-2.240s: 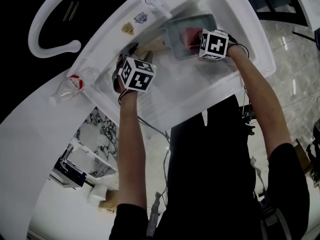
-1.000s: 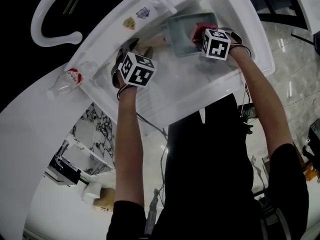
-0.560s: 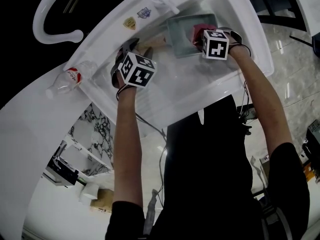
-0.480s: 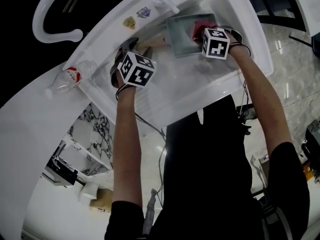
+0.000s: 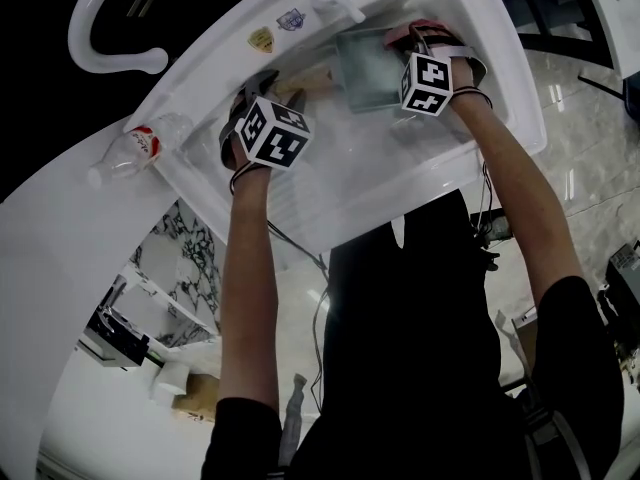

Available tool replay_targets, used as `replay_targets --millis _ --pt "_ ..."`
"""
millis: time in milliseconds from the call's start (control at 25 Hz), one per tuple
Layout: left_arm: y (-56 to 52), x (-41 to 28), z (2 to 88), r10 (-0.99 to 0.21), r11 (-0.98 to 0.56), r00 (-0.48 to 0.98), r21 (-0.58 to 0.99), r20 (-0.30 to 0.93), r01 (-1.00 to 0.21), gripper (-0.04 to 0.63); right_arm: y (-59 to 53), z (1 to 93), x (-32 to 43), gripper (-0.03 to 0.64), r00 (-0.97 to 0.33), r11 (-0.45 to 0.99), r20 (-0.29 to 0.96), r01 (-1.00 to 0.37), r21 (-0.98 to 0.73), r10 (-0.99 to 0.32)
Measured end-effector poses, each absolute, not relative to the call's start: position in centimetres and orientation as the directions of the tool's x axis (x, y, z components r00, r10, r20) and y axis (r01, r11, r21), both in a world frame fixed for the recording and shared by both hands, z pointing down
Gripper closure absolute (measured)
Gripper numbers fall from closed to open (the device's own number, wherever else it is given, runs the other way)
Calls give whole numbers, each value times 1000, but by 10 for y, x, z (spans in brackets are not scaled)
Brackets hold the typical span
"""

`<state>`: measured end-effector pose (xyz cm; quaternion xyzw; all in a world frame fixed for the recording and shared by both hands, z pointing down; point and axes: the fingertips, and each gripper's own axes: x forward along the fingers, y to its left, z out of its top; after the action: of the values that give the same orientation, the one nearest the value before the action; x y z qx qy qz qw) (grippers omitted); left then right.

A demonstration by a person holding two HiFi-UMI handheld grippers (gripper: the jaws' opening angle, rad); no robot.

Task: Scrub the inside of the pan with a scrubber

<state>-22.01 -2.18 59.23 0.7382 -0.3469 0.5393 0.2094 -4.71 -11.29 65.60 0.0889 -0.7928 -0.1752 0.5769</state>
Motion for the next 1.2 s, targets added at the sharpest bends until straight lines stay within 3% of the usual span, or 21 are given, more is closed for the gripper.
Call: replay_targets --millis 120,240,560,800,1000,1200 --pt "-21 -220 592 -285 -672 178 -64 942 -738 371 -108 658 -44 581 -318 920 883 71 385 -346" --pt "-20 -221 592 -283 -671 176 -64 943 -738 370 -94 658 -40 583 -316 974 926 23 223 -205" --pt "-21 -221 592 -282 -672 173 -66 944 -738 370 -25 661 -31 581 -275 967 952 245 -66 135" --pt "-21 -221 593 -286 -670 171 -69 943 -739 370 5 659 -27 581 -219 926 924 283 -248 314" --pt "-21 -220 592 -286 -671 174 -67 942 -738 369 9 659 -21 581 -148 902 919 300 -310 365" --pt "-20 -221 592 -287 -675 177 -67 941 -734 370 -15 663 -18 581 -145 941 959 274 -199 245"
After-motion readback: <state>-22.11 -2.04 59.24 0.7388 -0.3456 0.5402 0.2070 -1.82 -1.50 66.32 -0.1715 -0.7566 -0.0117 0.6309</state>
